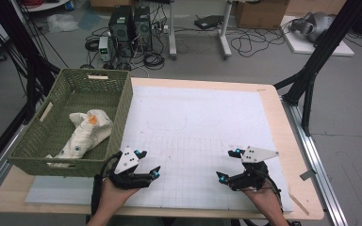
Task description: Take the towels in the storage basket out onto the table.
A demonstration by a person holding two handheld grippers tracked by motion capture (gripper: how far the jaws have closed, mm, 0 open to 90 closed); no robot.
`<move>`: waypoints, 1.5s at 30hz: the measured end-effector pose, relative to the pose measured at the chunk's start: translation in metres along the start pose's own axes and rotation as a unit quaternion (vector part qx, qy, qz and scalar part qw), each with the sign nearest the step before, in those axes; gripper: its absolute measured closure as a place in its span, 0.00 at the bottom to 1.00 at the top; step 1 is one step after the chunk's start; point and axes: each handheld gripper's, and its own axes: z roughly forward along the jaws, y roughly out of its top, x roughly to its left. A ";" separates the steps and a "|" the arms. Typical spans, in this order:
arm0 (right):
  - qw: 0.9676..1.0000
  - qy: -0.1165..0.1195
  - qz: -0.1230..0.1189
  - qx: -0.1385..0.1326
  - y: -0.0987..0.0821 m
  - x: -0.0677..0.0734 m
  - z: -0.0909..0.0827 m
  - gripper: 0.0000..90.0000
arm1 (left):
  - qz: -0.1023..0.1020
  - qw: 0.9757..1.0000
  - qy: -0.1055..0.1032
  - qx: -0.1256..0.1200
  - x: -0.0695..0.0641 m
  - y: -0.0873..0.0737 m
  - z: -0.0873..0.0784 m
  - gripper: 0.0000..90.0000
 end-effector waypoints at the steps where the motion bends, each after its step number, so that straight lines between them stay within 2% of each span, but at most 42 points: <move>1: 1.000 0.000 0.000 0.000 0.000 0.000 0.000 0.12 | 0.001 1.000 -0.001 0.000 0.000 0.000 0.000 0.33; 24: 1.000 -0.004 -0.007 -0.001 0.000 0.002 -0.002 0.12 | 0.003 1.000 -0.011 0.000 -0.003 0.001 0.000 0.33; 32: 1.000 -0.007 -0.008 -0.002 0.000 0.003 -0.003 0.12 | 0.000 1.000 -0.016 -0.007 -0.005 0.005 -0.003 0.34; 35: 1.000 -0.006 -0.010 -0.005 0.001 0.004 -0.003 0.12 | -0.008 1.000 -0.022 -0.009 -0.004 0.007 -0.004 0.34; 45: 1.000 -0.003 -0.009 -0.009 0.003 0.004 -0.006 0.12 | -0.003 0.998 -0.057 -0.015 -0.007 0.024 -0.014 0.34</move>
